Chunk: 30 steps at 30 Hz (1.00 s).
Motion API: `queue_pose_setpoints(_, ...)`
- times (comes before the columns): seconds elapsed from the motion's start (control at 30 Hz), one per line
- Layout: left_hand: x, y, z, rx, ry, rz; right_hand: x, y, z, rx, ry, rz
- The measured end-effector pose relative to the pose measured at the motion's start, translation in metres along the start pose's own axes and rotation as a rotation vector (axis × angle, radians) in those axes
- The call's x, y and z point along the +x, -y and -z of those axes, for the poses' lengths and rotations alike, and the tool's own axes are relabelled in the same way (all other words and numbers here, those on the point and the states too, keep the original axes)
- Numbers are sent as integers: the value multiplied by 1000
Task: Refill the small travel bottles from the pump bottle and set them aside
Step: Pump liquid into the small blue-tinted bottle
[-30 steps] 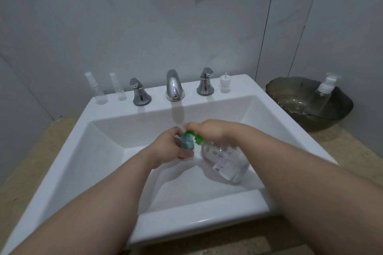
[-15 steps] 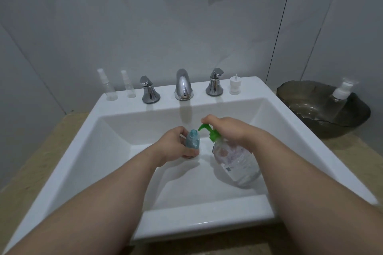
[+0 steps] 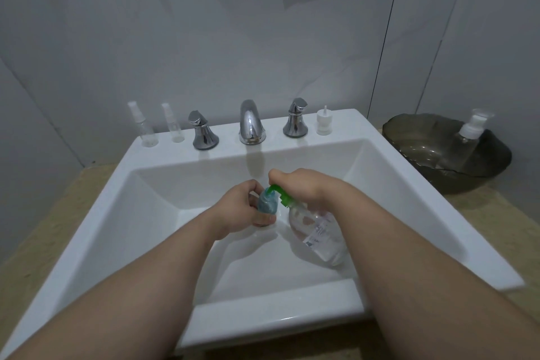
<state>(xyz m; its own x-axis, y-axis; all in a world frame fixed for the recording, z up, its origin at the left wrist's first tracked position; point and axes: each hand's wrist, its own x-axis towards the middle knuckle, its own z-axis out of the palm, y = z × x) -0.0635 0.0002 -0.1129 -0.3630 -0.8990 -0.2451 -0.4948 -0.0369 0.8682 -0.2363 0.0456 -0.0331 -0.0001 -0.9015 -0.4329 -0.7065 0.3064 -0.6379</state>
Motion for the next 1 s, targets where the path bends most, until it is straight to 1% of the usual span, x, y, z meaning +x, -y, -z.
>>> queue_pose_setpoints(0.27,-1,2,0,48,32,22,-1,4,-4,-97,-21,32)
queue_pose_setpoints(0.47,-2,0,1,-45,29,-19,1,1,-10,-137,-1,2)
queue_pose_setpoints(0.63,-4,-7,-1,-78,19,-37,-11,0,0,-271,77,7)
queue_pose_setpoints(0.73,-3,-8,-1,-79,9,-19,-24,-10,11,-344,40,39)
queue_pose_setpoints(0.77,-4,-9,-1,-83,7,-15,-29,-15,11,-329,-4,47)
queue_pose_setpoints(0.83,-4,-9,-2,-81,4,-13,-35,-28,6,-204,-130,51)
queue_pose_setpoints(0.93,-4,-10,-3,-81,9,-18,-38,-48,-8,115,-333,53)
queue_pose_setpoints(1.0,-5,-10,-3,-74,4,-12,-40,-55,-10,307,-406,40)
